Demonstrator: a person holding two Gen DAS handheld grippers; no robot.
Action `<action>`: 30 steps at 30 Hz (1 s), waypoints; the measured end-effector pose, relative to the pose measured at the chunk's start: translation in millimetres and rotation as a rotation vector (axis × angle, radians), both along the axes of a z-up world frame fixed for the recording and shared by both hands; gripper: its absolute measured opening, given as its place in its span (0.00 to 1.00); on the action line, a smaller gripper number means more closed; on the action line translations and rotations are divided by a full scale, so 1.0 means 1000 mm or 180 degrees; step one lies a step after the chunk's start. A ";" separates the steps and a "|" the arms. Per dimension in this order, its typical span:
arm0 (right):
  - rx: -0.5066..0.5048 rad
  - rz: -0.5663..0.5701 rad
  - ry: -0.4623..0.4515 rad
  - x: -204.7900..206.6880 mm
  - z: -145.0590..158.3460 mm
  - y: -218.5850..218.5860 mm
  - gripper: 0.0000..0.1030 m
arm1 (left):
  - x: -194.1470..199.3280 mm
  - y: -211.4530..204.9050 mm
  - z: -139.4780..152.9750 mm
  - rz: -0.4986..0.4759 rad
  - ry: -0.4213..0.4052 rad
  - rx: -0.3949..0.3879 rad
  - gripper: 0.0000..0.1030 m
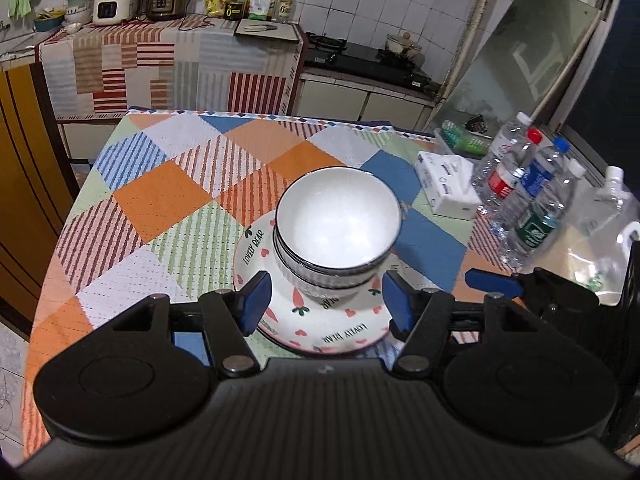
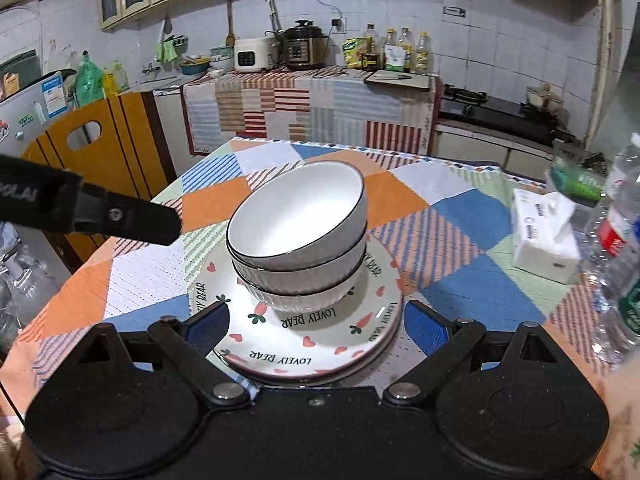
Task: Organize plates and bowls
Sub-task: 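Open both grippers and pull them back from the stacked dishes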
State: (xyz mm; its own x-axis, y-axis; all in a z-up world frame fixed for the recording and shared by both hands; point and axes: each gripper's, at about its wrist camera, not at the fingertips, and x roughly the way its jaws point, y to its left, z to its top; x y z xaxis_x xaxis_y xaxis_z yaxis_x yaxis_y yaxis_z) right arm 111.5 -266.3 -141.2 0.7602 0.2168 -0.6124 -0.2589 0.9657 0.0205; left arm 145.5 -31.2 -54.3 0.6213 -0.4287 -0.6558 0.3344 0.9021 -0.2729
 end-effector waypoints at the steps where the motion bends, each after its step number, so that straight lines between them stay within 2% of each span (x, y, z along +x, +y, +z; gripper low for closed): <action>1: -0.0002 -0.0016 -0.0003 -0.004 0.004 -0.001 0.93 | -0.005 0.001 0.004 -0.0008 -0.0014 0.0009 0.61; 8: 0.0087 -0.0105 0.0010 -0.039 0.032 -0.005 0.93 | -0.040 0.009 0.030 0.0016 -0.0144 0.0076 0.64; 13: 0.0203 -0.0206 -0.0017 -0.065 0.052 -0.006 0.93 | -0.061 0.014 0.042 0.0083 -0.0225 0.0105 0.71; 17: 0.0237 -0.0283 -0.0039 -0.080 0.060 -0.008 0.93 | -0.073 0.019 0.040 0.0215 -0.0182 0.0093 0.72; 22: 0.0312 -0.0311 -0.0037 -0.094 0.066 -0.011 0.93 | -0.085 0.020 0.035 0.0319 -0.0239 0.0203 0.75; 30: 0.0128 -0.0408 -0.0085 -0.109 0.068 -0.011 0.93 | -0.089 0.024 0.029 0.0388 -0.0211 0.0252 0.76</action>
